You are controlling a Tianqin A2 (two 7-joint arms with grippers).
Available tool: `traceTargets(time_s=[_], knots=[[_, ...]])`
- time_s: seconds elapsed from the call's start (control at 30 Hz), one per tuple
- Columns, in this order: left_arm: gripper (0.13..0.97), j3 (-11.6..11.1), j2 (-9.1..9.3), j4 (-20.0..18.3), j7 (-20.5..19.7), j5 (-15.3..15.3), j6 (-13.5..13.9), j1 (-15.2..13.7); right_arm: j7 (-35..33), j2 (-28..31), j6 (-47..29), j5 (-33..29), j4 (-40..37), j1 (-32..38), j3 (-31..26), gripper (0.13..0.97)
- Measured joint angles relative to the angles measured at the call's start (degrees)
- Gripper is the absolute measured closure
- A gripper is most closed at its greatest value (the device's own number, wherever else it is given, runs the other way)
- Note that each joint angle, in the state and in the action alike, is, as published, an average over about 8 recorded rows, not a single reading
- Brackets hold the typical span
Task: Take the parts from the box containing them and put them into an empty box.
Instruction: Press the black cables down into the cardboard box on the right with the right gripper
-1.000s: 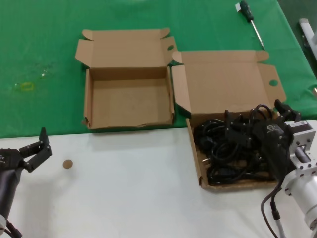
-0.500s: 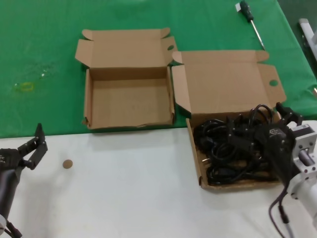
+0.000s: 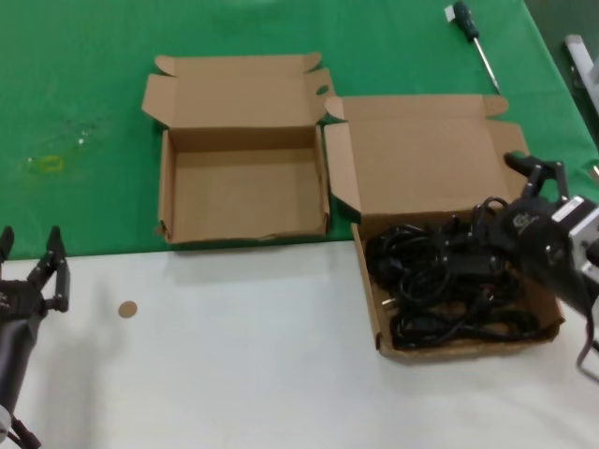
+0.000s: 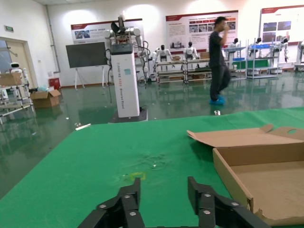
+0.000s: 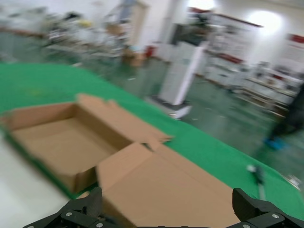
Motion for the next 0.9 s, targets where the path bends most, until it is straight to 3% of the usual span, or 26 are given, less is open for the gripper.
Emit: traceTargets(time_s=[0.23, 0.5, 0.9], knots=[[0.732, 0.0, 0.0, 0.0, 0.0, 0.0, 0.0, 0.0, -2.7, 7.2, -12.7, -3.7, -0.9, 7.2, -1.8, 0.129], [0.871, 0.0, 0.0, 0.0, 0.0, 0.0, 0.0, 0.0, -16.6, 9.5, -29.5, -5.6, -4.0, 17.0, -2.7, 0.129], [0.938, 0.0, 0.0, 0.0, 0.0, 0.0, 0.0, 0.0, -37.7, 7.2, -49.0, -10.1, -11.9, 28.9, -8.3, 0.129]])
